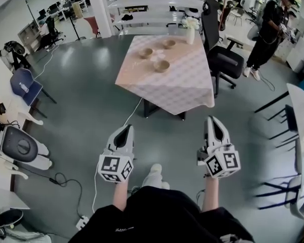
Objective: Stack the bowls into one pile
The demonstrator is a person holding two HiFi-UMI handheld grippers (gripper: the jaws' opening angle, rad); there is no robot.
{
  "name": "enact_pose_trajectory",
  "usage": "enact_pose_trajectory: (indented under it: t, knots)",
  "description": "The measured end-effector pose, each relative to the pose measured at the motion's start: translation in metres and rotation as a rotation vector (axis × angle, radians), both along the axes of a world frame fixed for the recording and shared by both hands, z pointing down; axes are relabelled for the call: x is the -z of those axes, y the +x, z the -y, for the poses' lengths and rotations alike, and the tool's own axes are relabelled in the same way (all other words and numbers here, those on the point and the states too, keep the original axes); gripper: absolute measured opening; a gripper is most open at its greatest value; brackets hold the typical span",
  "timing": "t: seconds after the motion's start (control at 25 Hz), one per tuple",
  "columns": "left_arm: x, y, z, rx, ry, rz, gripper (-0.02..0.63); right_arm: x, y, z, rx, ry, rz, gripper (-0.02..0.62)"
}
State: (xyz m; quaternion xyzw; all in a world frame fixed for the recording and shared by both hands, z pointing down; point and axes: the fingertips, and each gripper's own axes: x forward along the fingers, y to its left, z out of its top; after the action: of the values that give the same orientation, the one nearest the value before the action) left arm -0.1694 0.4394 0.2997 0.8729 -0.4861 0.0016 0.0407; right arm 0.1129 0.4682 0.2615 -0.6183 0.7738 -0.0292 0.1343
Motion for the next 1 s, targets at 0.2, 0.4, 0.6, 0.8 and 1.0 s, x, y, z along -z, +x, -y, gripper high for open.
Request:
enact_pose_trajectory:
  t: [0.2, 0.4, 0.6, 0.8, 1.0]
  knots:
    - [-0.011, -0.004, 0.029, 0.011, -0.016, 0.003, -0.003, -0.013, -0.005, 0.033, 0.013, -0.018, 0.019, -0.009]
    - [-0.021, 0.0, 0.076, 0.016, -0.03, -0.005, -0.003, -0.023, 0.001, 0.081, 0.011, -0.036, 0.013, -0.009]
    - [-0.027, 0.0, 0.131, 0.008, -0.043, -0.012, -0.003, -0.028, 0.001, 0.14, 0.002, -0.048, 0.008, -0.009]
    - [-0.032, 0.002, 0.185, -0.003, -0.054, -0.014, -0.003, -0.033, -0.003, 0.196, 0.004, -0.059, 0.025, -0.009]
    - [-0.044, 0.004, 0.231, -0.018, -0.078, -0.016, -0.003, -0.038, -0.008, 0.238, -0.001, -0.069, 0.019, -0.009]
